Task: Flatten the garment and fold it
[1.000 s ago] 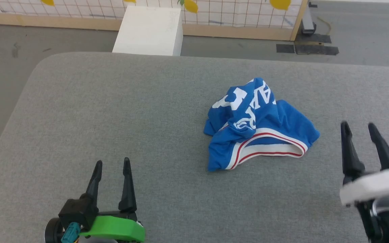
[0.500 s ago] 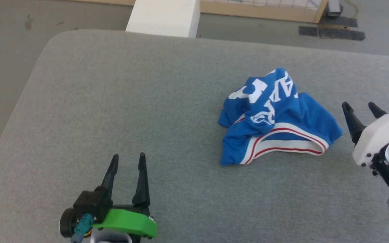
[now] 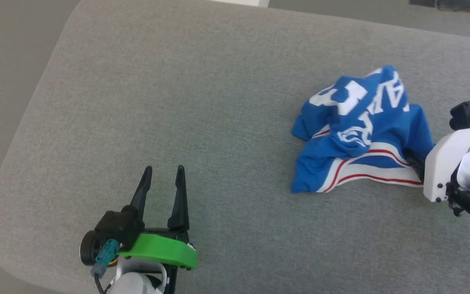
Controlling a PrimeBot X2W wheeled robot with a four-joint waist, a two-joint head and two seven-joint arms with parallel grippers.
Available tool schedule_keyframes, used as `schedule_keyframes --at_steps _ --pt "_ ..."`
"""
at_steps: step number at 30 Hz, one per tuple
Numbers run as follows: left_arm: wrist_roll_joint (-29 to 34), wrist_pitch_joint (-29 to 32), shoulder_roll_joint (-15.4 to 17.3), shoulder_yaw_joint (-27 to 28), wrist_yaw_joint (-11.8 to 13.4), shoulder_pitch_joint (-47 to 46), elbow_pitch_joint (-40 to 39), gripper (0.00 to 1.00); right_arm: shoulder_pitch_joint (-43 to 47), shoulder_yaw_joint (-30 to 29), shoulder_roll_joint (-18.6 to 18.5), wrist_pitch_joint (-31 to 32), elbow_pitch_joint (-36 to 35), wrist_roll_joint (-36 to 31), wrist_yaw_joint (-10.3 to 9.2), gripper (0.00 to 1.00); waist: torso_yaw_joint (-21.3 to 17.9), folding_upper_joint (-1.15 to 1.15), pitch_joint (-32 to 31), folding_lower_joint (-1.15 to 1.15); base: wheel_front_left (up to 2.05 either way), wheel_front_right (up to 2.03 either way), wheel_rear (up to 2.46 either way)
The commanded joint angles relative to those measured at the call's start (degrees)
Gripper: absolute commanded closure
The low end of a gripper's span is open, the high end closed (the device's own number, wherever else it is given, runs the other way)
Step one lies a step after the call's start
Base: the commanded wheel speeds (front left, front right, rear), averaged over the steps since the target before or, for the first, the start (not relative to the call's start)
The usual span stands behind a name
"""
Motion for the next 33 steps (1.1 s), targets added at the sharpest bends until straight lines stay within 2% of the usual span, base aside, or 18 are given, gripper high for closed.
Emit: schedule_keyframes --at_steps 1,3,4,5,6,15,22,25,26,31,33 --pt "-0.2 -0.3 -0.3 -0.1 -0.1 -1.1 0.2 0.00 -0.2 1.1 -0.4 1.2 0.8 1.4 -0.06 0.00 1.2 0.00 1.2 0.00 0.00 0.00 0.00" --pt "-0.7 -0.3 -0.3 -0.1 0.1 -1.4 0.3 0.00 0.1 2.2 -0.8 2.3 1.2 2.7 -0.06 0.00 1.2 0.00 1.3 0.00 0.00 0.00 0.00" --pt "-0.8 -0.3 -0.3 -0.1 0.2 -1.5 0.4 0.00 0.1 2.6 -1.2 2.1 1.1 2.6 -0.06 0.20 1.1 0.00 1.3 0.00 0.00 0.00 0.00" --pt "-1.0 -0.3 -0.3 -0.2 0.3 -1.6 0.5 0.00 0.1 2.9 -1.7 1.7 1.1 2.5 -0.06 0.68 1.0 0.00 1.3 0.00 0.00 0.00 0.00" --pt "-1.1 -0.3 -0.3 -0.2 0.4 -1.7 0.6 0.00 0.0 2.8 -1.9 1.0 1.0 2.4 -0.06 0.98 0.9 0.00 1.2 0.00 0.00 0.00 0.00" --pt "-1.8 -0.3 -0.3 0.5 0.7 -0.2 1.8 0.00 -1.4 -4.9 -1.6 -9.5 0.7 0.7 -0.06 1.00 -1.4 0.00 -4.8 0.00 0.00 0.00 0.00" --pt "-1.8 -0.3 -0.3 2.1 0.6 3.1 2.3 0.00 -0.7 -8.5 -4.6 -12.0 -7.8 -2.5 -0.06 1.00 -2.7 0.00 -10.9 0.00 0.00 0.00 0.00" --pt "-1.7 -0.3 -0.3 3.1 0.6 4.7 2.1 0.00 0.1 -6.2 -4.0 -11.5 -13.4 -3.0 -0.06 1.00 -3.7 0.00 -12.5 0.00 0.00 0.00 0.00" --pt "-1.8 -0.3 -0.3 3.6 0.4 5.9 1.9 0.00 2.4 -2.4 -1.5 -8.7 -17.7 -2.0 -0.06 1.00 -4.6 0.00 -13.1 0.00 0.00 0.00 0.00" --pt "-2.0 -0.3 -0.3 2.9 -0.1 5.7 2.1 0.00 10.5 2.7 2.1 -4.7 -20.1 0.0 -0.06 1.00 -4.8 0.00 -12.7 0.00 0.00 0.00 0.00" --pt "-2.1 -0.3 -0.3 2.6 -0.2 5.4 2.2 0.00 14.7 5.1 2.4 -4.5 -19.5 0.6 -0.06 1.00 -4.5 0.00 -12.3 0.00 0.00 0.00 0.00"
